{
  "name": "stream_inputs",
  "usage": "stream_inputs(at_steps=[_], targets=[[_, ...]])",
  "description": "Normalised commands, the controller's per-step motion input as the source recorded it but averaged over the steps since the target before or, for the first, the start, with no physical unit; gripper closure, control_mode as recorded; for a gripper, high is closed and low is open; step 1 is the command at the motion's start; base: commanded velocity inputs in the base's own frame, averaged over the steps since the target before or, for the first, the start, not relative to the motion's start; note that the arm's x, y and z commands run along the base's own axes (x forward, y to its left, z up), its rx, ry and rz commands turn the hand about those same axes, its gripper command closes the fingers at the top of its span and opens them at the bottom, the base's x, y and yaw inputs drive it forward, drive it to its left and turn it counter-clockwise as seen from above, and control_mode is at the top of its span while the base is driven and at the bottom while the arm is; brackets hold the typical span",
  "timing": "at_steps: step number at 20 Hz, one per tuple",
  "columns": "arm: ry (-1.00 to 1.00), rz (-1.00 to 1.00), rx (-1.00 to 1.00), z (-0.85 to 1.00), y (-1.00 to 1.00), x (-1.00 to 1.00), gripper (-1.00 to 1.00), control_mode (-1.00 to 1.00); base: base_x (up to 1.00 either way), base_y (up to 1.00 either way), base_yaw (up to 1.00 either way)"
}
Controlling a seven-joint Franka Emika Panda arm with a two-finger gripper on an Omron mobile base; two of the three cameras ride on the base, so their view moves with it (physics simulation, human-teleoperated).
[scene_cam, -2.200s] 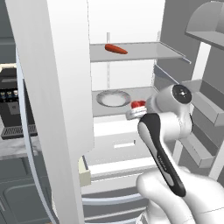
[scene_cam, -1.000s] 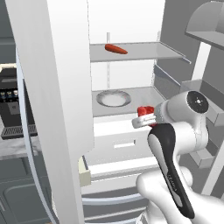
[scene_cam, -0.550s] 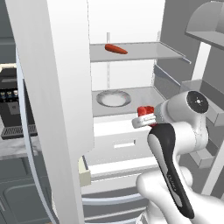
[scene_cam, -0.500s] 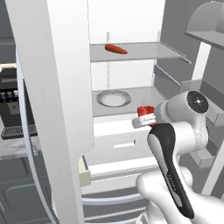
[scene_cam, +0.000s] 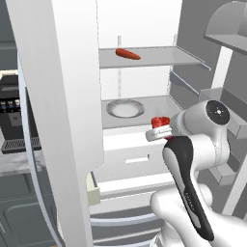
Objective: Transport the steak from the fridge to the microwave and turn on the microwave.
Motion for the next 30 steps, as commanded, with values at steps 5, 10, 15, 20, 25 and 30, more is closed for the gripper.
stream_inputs(at_steps=[5,10,15,20,25,30], targets=[[0.00,0.00,0.00,0.00,0.00,0.00,1.00,-1.00,0.00,0.00,0.00],[0.00,0.00,0.00,0.00,0.00,0.00,1.00,1.00,0.00,0.00,0.00],[0.00,0.00,0.00,0.00,0.00,0.00,1.00,1.00,0.00,0.00,0.00],[0.00,0.00,0.00,0.00,0.00,0.00,1.00,1.00,-0.09,0.00,0.00],[0.00,0.00,0.00,0.00,0.00,0.00,1.00,1.00,-0.48,0.00,0.00],[0.00,0.00,0.00,0.00,0.00,0.00,1.00,1.00,-0.52,0.00,0.00]])
